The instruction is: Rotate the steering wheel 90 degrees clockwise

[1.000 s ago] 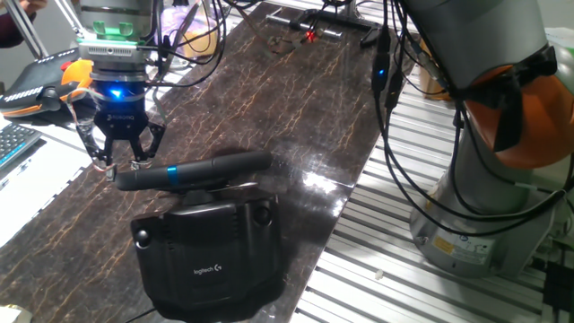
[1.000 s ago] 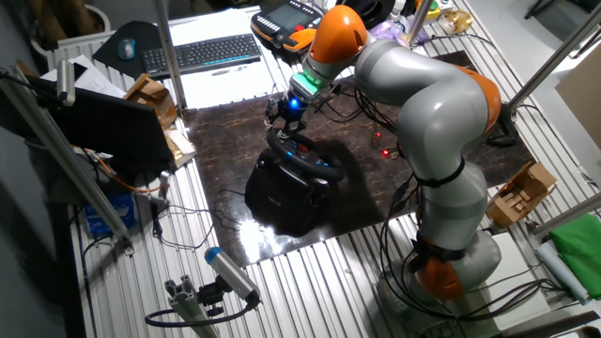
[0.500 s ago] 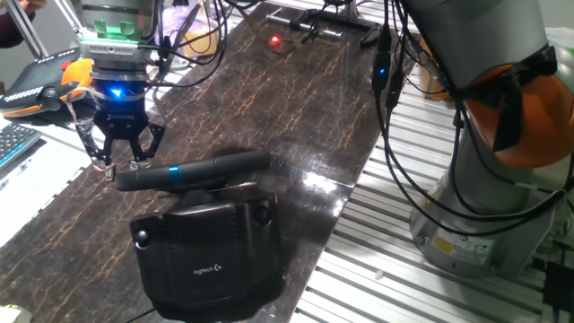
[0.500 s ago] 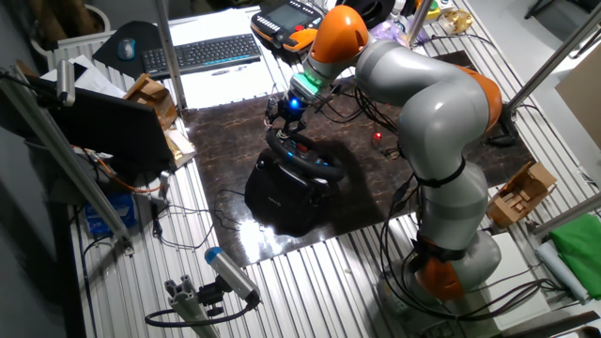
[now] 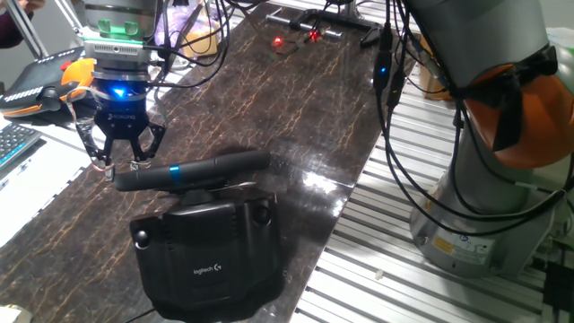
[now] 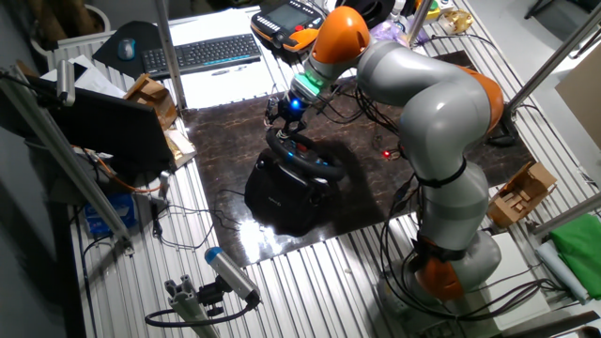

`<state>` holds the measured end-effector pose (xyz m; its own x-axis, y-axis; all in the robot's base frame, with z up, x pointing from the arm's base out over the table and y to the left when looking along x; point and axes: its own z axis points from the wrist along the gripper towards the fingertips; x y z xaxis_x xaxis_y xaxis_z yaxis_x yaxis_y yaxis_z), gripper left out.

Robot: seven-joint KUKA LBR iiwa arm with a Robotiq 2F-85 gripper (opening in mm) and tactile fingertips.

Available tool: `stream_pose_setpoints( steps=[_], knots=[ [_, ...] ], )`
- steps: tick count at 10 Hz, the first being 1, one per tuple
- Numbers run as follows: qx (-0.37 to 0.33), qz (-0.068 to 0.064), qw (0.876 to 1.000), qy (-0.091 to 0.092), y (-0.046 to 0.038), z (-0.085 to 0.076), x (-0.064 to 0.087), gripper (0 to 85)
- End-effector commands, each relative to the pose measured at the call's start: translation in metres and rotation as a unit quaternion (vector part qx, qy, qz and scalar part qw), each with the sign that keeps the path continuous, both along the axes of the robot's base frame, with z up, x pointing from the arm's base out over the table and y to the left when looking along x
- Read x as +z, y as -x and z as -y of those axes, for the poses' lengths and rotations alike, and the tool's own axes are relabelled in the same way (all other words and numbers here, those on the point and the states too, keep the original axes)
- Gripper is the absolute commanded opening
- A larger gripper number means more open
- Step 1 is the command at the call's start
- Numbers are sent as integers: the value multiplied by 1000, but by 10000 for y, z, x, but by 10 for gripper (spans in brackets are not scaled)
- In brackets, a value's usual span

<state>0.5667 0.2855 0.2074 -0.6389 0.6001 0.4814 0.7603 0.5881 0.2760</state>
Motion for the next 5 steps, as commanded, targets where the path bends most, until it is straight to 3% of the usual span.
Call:
stream_pose_setpoints(
  steps=[1, 5],
  knots=[
    [3, 2, 1000, -3, 1, -2, 0, 263],
    [4, 1, 1000, -1, -2, -8, 14, 250]
  ],
)
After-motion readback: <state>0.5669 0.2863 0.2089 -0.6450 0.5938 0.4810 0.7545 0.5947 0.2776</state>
